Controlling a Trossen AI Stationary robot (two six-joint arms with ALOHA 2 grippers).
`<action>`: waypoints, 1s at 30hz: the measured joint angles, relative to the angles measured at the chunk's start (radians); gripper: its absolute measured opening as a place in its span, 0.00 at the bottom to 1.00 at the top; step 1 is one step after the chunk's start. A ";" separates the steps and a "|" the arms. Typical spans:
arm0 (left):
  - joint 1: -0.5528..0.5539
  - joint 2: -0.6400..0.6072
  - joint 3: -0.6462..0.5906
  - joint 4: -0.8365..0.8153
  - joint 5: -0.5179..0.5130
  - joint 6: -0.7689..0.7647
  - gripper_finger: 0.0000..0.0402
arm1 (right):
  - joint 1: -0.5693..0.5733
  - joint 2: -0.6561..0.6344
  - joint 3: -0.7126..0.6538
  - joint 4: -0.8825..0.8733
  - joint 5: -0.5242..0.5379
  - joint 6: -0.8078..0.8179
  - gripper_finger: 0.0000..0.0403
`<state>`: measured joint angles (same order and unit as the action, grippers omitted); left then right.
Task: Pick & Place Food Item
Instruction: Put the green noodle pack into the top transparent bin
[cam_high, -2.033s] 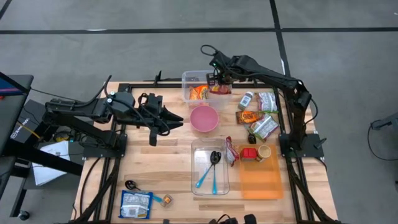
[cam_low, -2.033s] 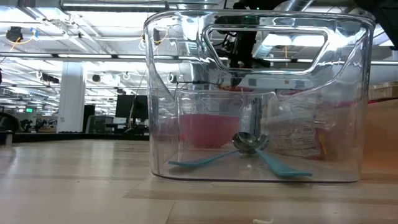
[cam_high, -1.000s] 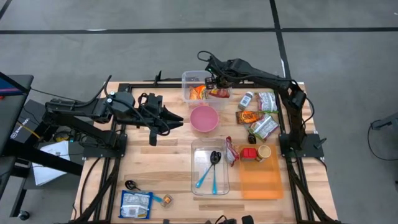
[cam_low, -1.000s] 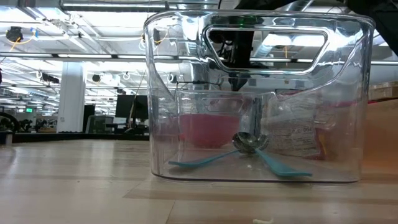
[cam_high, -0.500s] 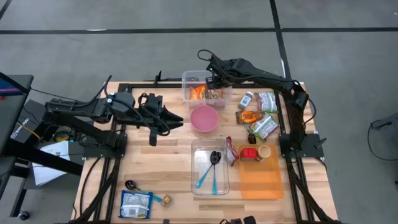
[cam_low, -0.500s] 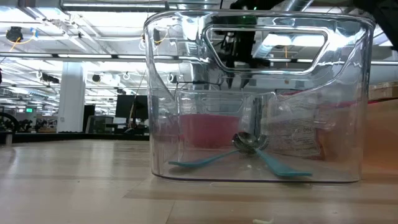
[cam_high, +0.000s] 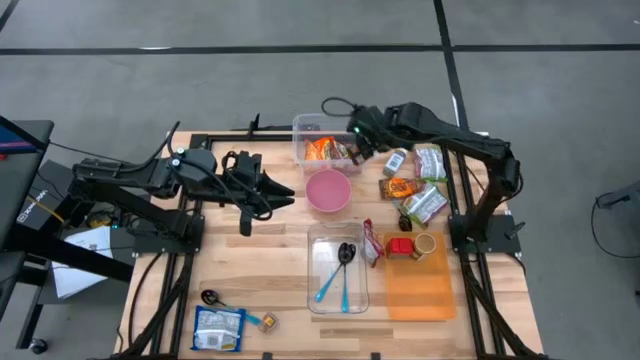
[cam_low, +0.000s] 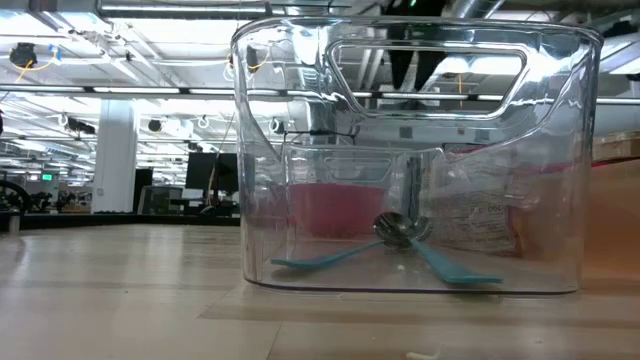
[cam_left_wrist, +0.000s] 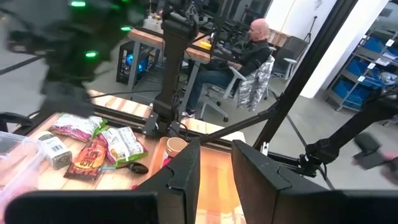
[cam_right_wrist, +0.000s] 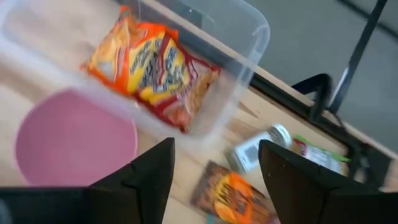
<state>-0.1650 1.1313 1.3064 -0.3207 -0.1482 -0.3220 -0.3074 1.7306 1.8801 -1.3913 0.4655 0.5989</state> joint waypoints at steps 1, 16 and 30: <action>0.000 0.000 0.000 0.000 0.000 0.006 0.21 | 0.020 -0.015 0.000 -0.022 0.012 0.002 0.55; 0.000 0.000 0.000 0.079 0.000 0.004 0.21 | 0.296 -0.322 -0.203 -0.180 0.070 0.363 0.47; 0.004 0.000 0.000 0.103 -0.037 0.004 0.21 | 0.384 -0.574 -0.864 -0.107 -0.108 1.032 0.37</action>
<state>-0.1614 1.1316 1.3067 -0.2181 -0.1852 -0.3183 0.0771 1.1567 1.0164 -1.4987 0.3578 1.6309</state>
